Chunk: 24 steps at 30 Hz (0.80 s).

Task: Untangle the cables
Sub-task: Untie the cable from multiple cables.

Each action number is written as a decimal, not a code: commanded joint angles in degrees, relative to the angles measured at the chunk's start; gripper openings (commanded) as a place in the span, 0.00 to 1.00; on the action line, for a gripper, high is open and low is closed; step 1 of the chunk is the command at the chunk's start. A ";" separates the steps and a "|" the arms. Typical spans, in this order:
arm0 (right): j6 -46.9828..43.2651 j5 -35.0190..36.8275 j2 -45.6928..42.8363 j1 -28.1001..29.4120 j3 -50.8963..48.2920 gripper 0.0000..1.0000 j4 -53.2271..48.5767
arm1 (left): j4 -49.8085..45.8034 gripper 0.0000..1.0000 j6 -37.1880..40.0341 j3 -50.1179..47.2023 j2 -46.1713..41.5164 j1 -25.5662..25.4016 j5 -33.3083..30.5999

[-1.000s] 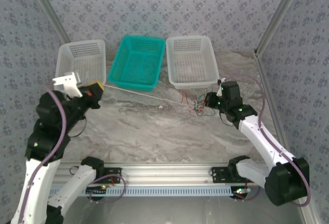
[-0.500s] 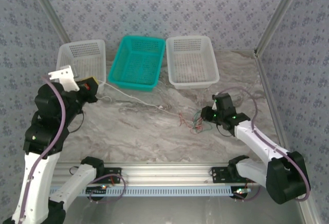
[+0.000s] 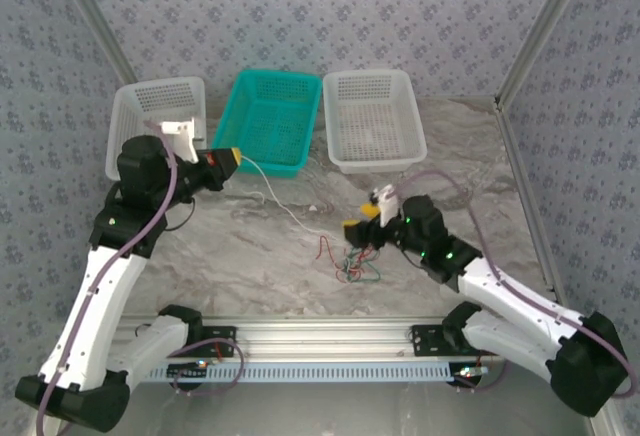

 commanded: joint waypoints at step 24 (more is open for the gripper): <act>-7.68 -17.10 14.42 3.52 1.26 0.00 23.06 | -3.09 0.00 2.13 10.36 4.44 0.43 -6.84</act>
